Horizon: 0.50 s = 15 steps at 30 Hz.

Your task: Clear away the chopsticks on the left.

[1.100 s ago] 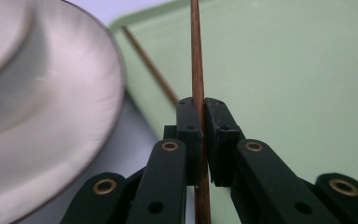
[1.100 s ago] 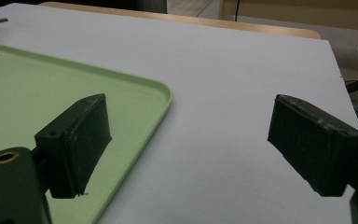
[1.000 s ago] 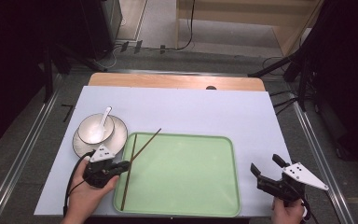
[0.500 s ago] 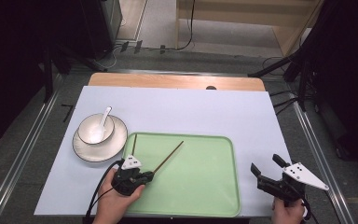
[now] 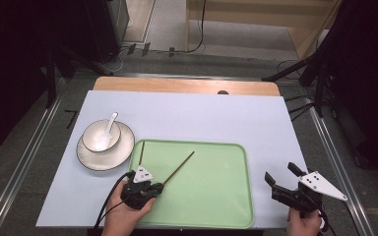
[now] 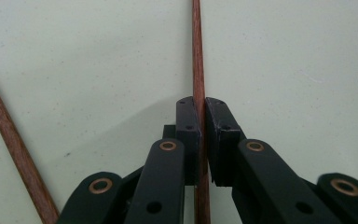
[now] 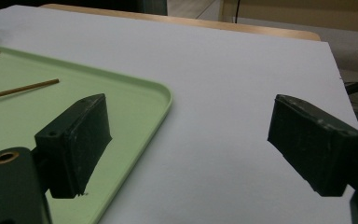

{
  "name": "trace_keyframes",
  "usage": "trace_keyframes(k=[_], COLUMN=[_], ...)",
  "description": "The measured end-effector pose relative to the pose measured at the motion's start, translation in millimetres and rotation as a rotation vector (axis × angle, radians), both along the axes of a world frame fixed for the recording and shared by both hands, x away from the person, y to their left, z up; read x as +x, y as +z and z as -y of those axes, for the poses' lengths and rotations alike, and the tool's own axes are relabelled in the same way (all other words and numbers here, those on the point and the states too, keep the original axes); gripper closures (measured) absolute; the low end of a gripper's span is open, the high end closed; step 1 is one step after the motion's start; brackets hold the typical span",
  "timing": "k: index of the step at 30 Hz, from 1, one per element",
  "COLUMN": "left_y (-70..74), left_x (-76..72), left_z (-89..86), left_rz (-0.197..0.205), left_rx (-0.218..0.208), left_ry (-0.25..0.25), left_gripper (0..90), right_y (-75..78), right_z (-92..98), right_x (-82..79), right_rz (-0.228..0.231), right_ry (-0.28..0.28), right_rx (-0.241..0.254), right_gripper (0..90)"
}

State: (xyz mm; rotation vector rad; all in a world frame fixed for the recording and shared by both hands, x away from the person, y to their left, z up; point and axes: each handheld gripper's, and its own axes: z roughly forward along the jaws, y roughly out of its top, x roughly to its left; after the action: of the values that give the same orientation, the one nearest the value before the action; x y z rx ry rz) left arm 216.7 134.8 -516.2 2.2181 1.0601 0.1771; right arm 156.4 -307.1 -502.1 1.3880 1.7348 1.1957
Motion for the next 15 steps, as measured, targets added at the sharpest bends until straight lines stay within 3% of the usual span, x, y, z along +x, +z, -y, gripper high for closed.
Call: trace_keyframes(k=[9, 15], left_y=[0.4, 2.9], left_x=[0.5, 1.6], left_z=[-1.0, -3.5], left_rz=[-0.004, -0.004], left_rx=[-0.006, -0.016], left_ry=[-0.010, -0.014], left_gripper=[81.3, 70.5], right_y=[0.5, 1.3], right_z=[-0.1, -0.3], right_x=[-0.7, -1.9], right_rz=[0.005, 0.009], right_ry=[-0.001, -0.003], right_rx=[-0.004, -0.003], right_gripper=[13.0, 13.0])
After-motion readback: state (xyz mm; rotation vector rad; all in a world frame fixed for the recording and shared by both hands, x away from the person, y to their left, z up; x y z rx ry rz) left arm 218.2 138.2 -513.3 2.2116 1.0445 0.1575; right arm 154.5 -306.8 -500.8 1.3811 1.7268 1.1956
